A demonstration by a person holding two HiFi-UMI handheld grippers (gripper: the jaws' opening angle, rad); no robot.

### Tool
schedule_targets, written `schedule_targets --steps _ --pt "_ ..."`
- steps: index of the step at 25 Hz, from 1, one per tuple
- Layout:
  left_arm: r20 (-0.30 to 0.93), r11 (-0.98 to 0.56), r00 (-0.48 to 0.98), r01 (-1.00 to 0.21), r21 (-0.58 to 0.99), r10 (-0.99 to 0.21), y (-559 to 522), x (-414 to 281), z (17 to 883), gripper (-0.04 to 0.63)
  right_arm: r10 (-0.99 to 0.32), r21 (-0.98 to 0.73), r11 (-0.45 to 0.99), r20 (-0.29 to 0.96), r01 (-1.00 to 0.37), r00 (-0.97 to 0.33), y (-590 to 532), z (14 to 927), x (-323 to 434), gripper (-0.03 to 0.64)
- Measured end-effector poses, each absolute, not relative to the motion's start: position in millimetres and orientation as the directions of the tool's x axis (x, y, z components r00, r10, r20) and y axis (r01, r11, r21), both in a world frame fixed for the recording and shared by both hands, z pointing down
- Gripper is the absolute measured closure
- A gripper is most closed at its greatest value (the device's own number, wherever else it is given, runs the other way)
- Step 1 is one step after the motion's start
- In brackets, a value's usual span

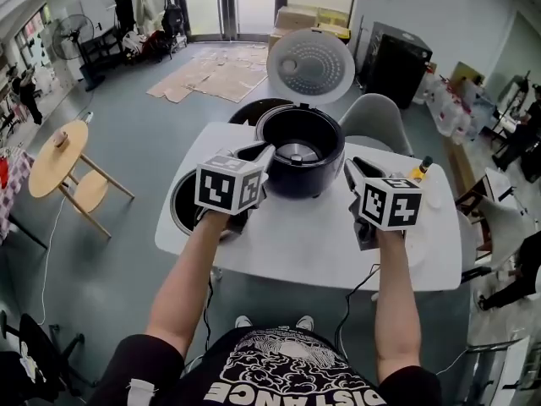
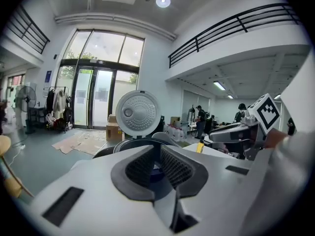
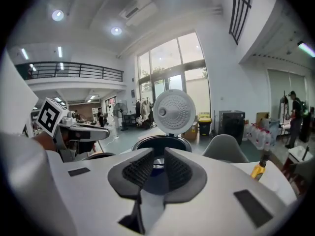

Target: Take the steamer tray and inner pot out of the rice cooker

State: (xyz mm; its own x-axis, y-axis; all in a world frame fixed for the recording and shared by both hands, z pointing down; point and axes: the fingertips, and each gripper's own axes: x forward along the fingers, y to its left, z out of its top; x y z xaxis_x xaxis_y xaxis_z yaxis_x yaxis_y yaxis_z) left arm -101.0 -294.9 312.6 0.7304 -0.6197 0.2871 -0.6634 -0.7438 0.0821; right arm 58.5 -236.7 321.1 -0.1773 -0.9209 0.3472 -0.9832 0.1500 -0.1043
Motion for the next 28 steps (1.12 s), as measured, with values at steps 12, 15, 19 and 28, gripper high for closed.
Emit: schedule_targets --steps 12,15,19,28 --pt "0.224 -0.735 0.716 -0.678 -0.003 -0.661 -279.6 -69.9 297.3 0.561 -0.983 0.089 0.076 0.175 -0.993 -0.060 -214.3 288.3 91.8 0.603" --pt "0.224 -0.728 0.703 -0.684 -0.047 -0.675 -276.3 -74.8 300.7 0.565 -0.990 0.058 0.075 0.122 -0.995 -0.067 -213.0 284.1 89.9 0.603" --pt "0.211 -0.708 0.686 -0.704 -0.049 -0.696 -277.4 -85.8 302.6 0.569 -0.992 0.031 0.101 0.074 -0.994 -0.098 -212.0 283.9 80.5 0.604" --pt "0.205 -0.689 0.668 -0.723 -0.045 -0.715 -281.2 -96.3 304.3 0.577 -0.993 0.080 0.115 0.049 -0.990 -0.111 -214.9 281.6 68.5 0.604"
